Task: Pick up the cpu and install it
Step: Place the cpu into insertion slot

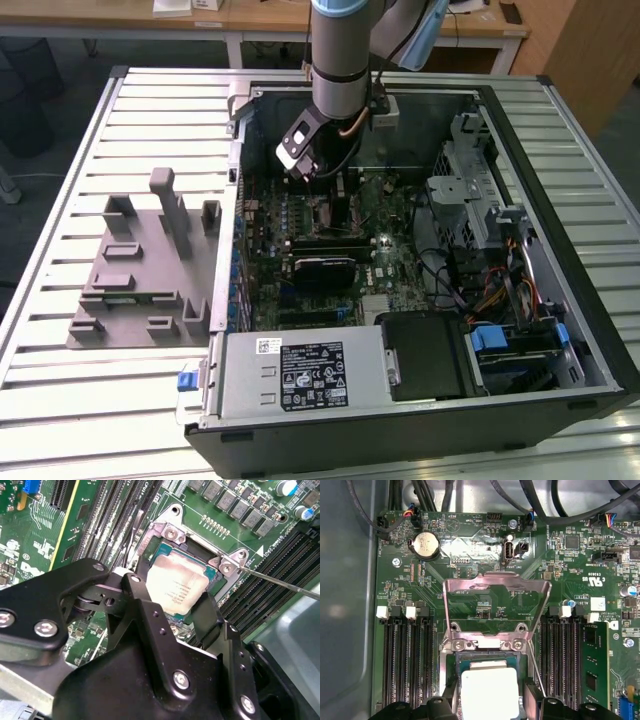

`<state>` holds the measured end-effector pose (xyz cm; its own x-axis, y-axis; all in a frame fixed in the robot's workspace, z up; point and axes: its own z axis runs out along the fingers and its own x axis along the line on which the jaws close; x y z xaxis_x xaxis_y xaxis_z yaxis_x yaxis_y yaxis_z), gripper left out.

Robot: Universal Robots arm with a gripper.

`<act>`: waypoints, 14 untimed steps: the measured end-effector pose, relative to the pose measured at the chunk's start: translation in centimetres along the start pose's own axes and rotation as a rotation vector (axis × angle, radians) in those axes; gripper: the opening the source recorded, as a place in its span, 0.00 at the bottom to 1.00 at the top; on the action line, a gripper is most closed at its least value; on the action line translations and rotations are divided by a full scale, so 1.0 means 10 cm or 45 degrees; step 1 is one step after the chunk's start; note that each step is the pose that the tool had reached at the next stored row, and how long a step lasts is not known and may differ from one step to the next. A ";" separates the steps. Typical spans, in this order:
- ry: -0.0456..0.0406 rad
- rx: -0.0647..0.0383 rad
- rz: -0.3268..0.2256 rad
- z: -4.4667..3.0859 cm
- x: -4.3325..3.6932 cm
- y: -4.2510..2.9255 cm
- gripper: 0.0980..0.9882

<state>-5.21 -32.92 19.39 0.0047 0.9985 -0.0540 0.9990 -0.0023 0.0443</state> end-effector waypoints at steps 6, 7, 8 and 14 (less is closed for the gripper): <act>0.000 0.000 0.000 -0.008 0.000 0.000 0.58; 0.000 0.000 0.000 -0.008 0.000 0.001 0.58; 0.000 0.000 0.000 -0.008 0.000 0.001 0.58; 0.000 0.000 0.000 -0.008 0.000 0.000 0.49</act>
<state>-5.21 -32.92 19.47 0.0047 0.9985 -0.0538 0.9990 -0.0023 0.0442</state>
